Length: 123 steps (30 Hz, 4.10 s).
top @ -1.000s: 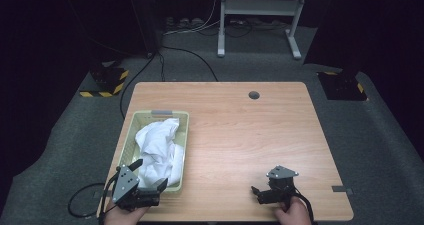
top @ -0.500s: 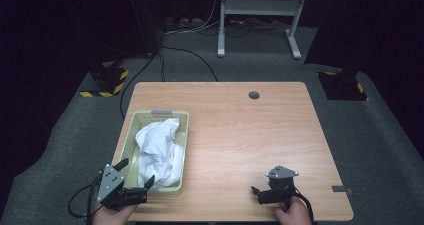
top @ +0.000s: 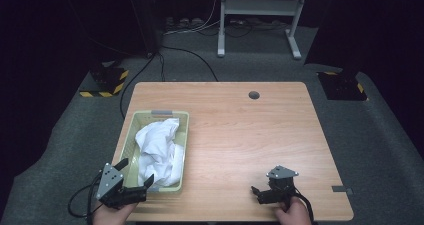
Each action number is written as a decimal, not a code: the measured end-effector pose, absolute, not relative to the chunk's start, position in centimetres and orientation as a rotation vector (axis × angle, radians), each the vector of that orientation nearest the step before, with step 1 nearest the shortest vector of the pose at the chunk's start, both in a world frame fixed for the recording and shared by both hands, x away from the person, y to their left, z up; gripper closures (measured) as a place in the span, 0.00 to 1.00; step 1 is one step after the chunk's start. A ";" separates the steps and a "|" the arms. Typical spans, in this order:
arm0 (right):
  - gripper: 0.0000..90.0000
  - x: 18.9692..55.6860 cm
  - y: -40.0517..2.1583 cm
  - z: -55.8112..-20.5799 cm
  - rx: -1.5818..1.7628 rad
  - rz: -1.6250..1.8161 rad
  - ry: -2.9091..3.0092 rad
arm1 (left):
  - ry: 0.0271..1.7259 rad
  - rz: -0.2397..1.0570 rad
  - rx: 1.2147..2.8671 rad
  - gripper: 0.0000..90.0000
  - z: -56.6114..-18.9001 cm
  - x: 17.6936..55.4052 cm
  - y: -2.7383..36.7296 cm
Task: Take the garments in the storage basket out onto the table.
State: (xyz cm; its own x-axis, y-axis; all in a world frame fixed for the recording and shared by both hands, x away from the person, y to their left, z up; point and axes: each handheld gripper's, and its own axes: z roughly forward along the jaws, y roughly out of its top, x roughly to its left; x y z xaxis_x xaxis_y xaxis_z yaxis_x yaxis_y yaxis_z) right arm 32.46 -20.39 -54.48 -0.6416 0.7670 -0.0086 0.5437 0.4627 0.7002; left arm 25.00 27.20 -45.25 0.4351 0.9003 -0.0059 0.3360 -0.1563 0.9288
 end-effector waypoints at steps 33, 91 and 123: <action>0.00 32.5 -20.4 -54.5 1.113 0.973 2.393 | 1.290 0.604 1.871 0.01 -44.2 33.1 25.7; 0.00 32.5 -20.4 -54.5 1.114 0.974 2.393 | 1.555 0.232 2.293 0.05 -51.3 41.9 23.0; 0.00 32.5 -20.4 -54.5 1.113 0.974 2.394 | 1.489 0.269 2.250 0.69 -50.5 41.3 23.6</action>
State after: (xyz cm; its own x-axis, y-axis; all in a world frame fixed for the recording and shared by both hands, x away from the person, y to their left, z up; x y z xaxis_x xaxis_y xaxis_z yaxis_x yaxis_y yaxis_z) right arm 32.47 -20.39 -54.48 -0.6422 0.7665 -0.0075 0.5437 0.4624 0.7004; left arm 41.28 23.65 -50.54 0.4053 0.9114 -0.0714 0.8286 -0.3332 0.4499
